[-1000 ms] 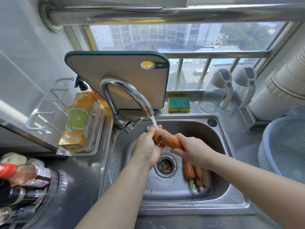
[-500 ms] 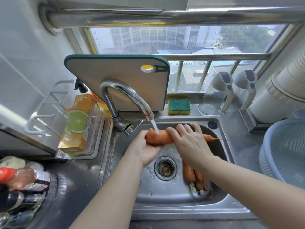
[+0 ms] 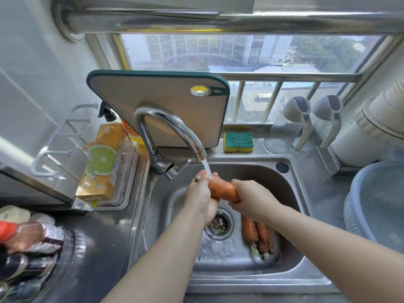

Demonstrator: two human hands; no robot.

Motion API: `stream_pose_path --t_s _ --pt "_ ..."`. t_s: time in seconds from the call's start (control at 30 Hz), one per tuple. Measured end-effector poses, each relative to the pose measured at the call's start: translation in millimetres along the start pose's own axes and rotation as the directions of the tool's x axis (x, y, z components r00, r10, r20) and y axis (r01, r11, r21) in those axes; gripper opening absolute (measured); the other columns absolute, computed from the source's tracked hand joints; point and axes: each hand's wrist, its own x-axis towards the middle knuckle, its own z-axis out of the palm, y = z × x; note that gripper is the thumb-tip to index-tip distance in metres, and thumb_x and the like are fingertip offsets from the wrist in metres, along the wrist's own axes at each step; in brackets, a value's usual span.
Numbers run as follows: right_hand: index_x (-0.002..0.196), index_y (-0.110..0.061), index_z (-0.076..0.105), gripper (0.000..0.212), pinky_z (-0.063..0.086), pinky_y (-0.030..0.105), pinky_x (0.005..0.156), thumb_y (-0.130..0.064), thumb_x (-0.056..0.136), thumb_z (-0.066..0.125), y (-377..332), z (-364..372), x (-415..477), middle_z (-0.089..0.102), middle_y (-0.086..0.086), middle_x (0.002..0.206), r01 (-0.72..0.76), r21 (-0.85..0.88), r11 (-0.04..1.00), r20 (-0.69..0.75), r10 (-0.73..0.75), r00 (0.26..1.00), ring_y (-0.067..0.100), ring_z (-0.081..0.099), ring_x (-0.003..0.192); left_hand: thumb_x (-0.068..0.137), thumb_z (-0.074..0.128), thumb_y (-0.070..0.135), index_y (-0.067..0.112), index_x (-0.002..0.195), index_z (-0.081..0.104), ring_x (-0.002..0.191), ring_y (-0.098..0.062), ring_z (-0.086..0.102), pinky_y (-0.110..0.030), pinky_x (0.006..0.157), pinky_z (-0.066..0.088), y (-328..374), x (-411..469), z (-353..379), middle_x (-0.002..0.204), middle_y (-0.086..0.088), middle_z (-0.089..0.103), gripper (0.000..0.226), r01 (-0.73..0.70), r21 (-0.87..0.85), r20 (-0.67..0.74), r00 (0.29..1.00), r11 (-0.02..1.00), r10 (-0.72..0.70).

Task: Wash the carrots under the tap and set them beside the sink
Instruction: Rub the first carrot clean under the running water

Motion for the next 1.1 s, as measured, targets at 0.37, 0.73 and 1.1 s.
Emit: stream_pose_path --t_s 0.37,0.73,1.1 --pt "0.107 -0.016 0.048 0.017 0.028 0.034 0.069 -0.022 0.091 0.048 -13.3 20.7 -8.1 0.059 0.003 0.102 0.153 -0.272 0.950 -0.212 -0.214 0.953 0.029 0.060 0.093 0.095 0.048 0.005 0.012 0.144 0.022 0.087 -0.020 0.056 -0.040 0.084 0.049 -7.6 3.9 -15.7 0.107 -0.013 0.057 0.056 -0.237 0.214 -0.094 0.961 0.948 0.261" --pt "0.123 -0.020 0.039 0.042 0.047 0.039 0.079 -0.040 0.089 0.056 -12.3 5.0 -3.9 0.062 0.004 0.116 0.158 -0.014 0.987 -0.041 -0.158 0.987 0.031 0.060 0.102 0.092 0.058 0.024 0.035 0.147 -0.016 0.111 -0.009 0.047 -0.019 0.093 0.033 12.6 -16.0 -25.6 0.127 0.007 0.037 0.093 -0.373 0.785 0.280 0.926 0.495 0.252" --pt "0.118 -0.019 0.042 0.036 0.048 0.040 0.078 -0.035 0.089 0.056 -10.1 3.9 -9.1 0.064 0.005 0.111 0.150 0.045 0.988 -0.015 -0.149 0.989 0.032 0.060 0.099 0.101 0.037 0.022 0.022 0.141 0.035 0.099 -0.010 0.058 -0.027 0.079 0.057 17.0 -8.7 -34.7 0.133 -0.009 0.046 0.040 -0.326 0.702 0.307 0.941 0.633 0.145"
